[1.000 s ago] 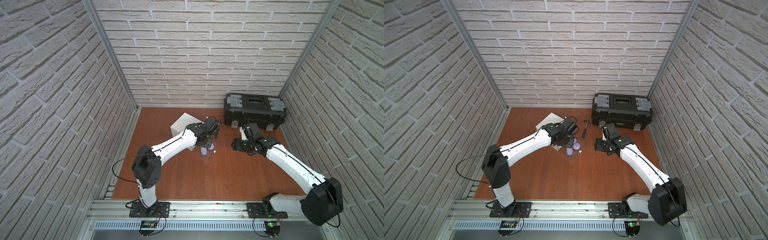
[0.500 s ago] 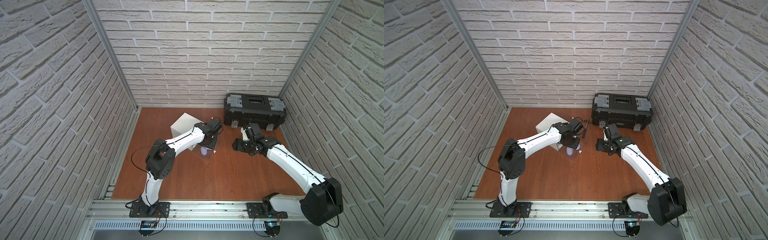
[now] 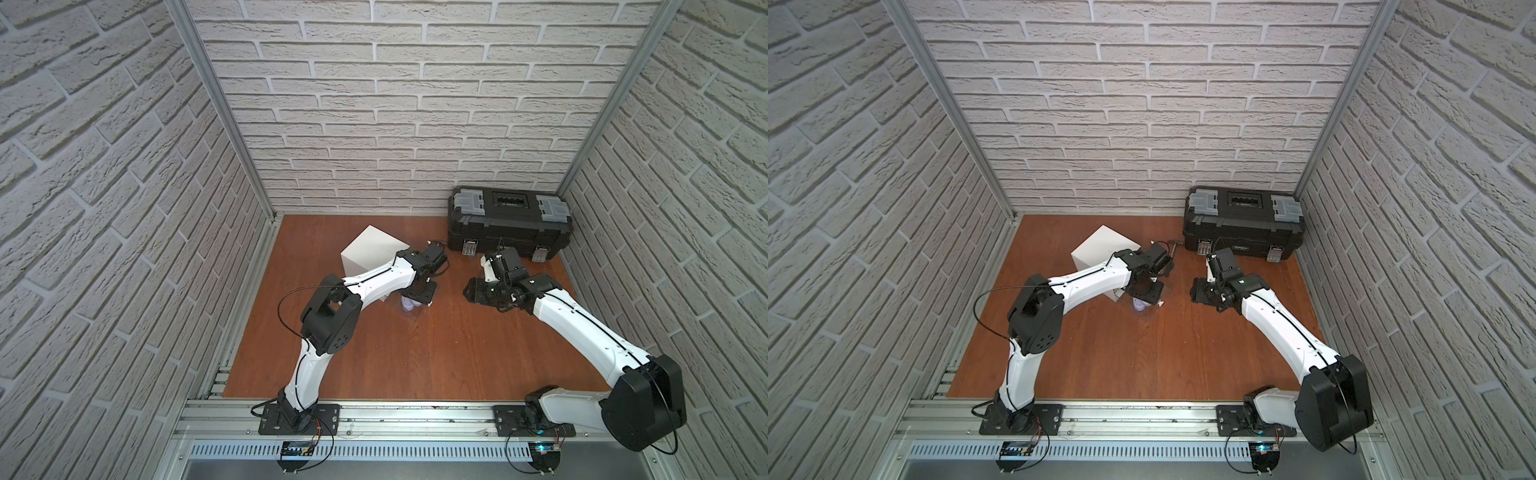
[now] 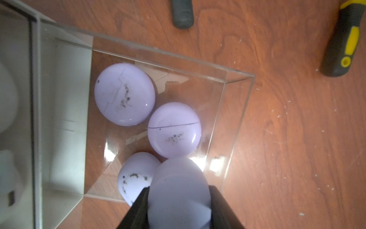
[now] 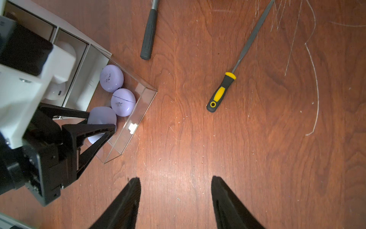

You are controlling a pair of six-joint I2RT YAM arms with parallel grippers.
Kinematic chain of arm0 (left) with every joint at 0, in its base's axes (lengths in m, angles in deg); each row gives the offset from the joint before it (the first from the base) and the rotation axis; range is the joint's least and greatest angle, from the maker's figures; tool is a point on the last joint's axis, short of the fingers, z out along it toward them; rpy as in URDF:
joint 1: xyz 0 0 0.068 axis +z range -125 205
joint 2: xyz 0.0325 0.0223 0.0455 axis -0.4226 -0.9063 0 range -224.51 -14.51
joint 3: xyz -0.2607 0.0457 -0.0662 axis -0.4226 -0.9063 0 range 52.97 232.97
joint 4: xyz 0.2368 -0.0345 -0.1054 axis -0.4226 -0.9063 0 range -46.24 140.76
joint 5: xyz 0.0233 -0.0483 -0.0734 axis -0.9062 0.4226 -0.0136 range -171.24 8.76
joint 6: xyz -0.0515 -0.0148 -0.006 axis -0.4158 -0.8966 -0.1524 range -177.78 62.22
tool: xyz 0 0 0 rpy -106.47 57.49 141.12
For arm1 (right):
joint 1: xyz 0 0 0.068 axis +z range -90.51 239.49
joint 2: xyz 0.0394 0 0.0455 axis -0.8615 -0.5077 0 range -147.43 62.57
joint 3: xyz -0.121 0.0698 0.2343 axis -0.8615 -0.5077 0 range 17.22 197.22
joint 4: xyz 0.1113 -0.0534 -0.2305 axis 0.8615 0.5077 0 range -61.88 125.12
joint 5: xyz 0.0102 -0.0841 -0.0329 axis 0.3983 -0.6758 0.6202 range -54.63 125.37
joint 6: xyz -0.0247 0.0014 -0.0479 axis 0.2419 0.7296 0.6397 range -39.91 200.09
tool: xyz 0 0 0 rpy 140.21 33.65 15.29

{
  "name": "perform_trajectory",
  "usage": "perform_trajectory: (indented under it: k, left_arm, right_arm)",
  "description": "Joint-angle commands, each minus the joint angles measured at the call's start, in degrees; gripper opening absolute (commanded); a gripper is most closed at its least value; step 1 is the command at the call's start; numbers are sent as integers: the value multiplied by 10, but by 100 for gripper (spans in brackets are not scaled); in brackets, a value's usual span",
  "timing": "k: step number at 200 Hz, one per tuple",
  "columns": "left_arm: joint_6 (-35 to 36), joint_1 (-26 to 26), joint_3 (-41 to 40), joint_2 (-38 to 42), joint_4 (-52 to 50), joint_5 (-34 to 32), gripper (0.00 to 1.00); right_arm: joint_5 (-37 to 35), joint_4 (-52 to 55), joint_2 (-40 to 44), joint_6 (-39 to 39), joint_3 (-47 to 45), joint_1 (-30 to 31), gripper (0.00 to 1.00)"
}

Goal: Put the bluetooth earphones in the drawer according to color
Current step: Place the bluetooth earphone in the drawer.

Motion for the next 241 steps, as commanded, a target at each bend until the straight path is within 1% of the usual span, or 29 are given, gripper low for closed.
perform_trajectory:
  k: [1,39,99,143,170,205,241]
  left_arm:
    - [10,-6,12,-9,-3,-2,41]
    - [13,-13,1,-12,-4,-3,41]
    - [14,-14,-45,10,-2,-7,42]
    - [15,-7,-68,28,-6,-23,42]
    - [15,-6,-67,35,-7,-23,43]
    - [12,-8,-69,33,-7,-22,47]
    - [11,-9,-71,41,-12,-30,58]
  right_arm:
    - [6,-19,5,7,-6,-4,62]
    - [11,-21,0,7,-4,-4,62]
    - [16,-23,-6,7,-2,-4,62]
    - [19,-25,-9,7,-2,-4,62]
    - [20,-24,-9,7,-2,-4,62]
    - [20,-24,-9,8,-3,-4,62]
    - [22,-22,-8,9,-5,-4,62]
